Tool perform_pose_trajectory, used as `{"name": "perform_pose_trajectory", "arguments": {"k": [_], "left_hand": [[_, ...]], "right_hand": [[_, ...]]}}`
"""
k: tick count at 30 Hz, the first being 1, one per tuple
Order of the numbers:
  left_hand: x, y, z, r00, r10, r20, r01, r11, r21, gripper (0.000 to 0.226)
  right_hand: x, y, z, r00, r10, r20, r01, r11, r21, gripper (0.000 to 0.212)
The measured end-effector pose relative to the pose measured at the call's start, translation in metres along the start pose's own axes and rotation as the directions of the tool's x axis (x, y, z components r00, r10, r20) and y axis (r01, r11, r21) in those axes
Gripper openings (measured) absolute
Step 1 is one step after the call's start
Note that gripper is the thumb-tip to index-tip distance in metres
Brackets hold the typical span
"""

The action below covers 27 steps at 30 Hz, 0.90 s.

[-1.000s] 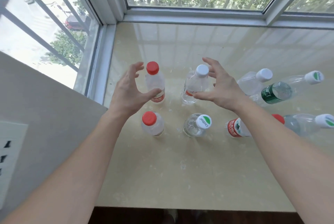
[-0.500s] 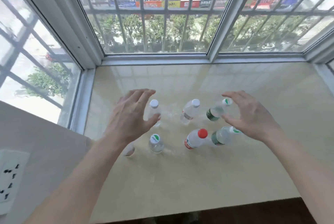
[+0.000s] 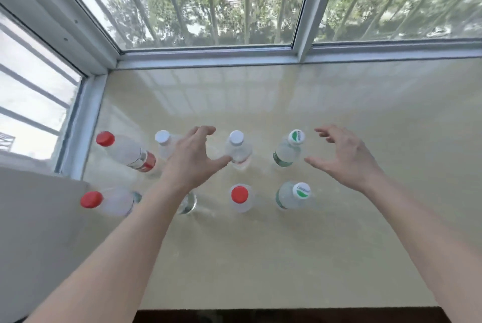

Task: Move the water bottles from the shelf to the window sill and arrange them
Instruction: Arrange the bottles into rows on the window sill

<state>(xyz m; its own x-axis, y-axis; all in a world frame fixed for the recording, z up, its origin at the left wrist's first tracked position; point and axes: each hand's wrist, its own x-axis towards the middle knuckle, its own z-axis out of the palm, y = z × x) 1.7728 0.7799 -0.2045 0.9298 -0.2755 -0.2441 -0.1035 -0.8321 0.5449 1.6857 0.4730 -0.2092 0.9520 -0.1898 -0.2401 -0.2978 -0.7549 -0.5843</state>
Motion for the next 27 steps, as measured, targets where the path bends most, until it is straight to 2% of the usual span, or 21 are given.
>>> {"name": "perform_pose_trajectory", "arguments": {"k": [5,10,15,20,27], "left_hand": [[0.022,0.0,0.036,0.996,-0.068,0.058,0.071,0.995,-0.064,0.08],[0.036,0.003,0.06,0.994,-0.097,0.059,0.105,0.985,-0.134,0.068],[0.045,0.0,0.067,0.996,-0.081,0.027,0.084,0.982,-0.167,0.054],[0.053,-0.006,0.056,0.993,-0.06,0.106,0.08,0.978,-0.195,0.059],[0.059,-0.007,0.049,0.984,0.026,0.177,-0.001,0.99,-0.141,0.069]], "right_hand": [[0.027,0.01,0.033,0.998,0.031,0.063,-0.038,0.991,0.127,0.082],[0.043,0.015,0.057,0.998,0.021,0.056,-0.032,0.976,0.214,0.09],[0.052,0.02,0.071,0.999,-0.026,0.033,0.019,0.98,0.198,0.074],[0.051,0.023,0.078,0.999,-0.032,0.02,0.027,0.978,0.208,0.063],[0.055,0.021,0.08,0.999,-0.043,0.015,0.04,0.984,0.175,0.058]]}}
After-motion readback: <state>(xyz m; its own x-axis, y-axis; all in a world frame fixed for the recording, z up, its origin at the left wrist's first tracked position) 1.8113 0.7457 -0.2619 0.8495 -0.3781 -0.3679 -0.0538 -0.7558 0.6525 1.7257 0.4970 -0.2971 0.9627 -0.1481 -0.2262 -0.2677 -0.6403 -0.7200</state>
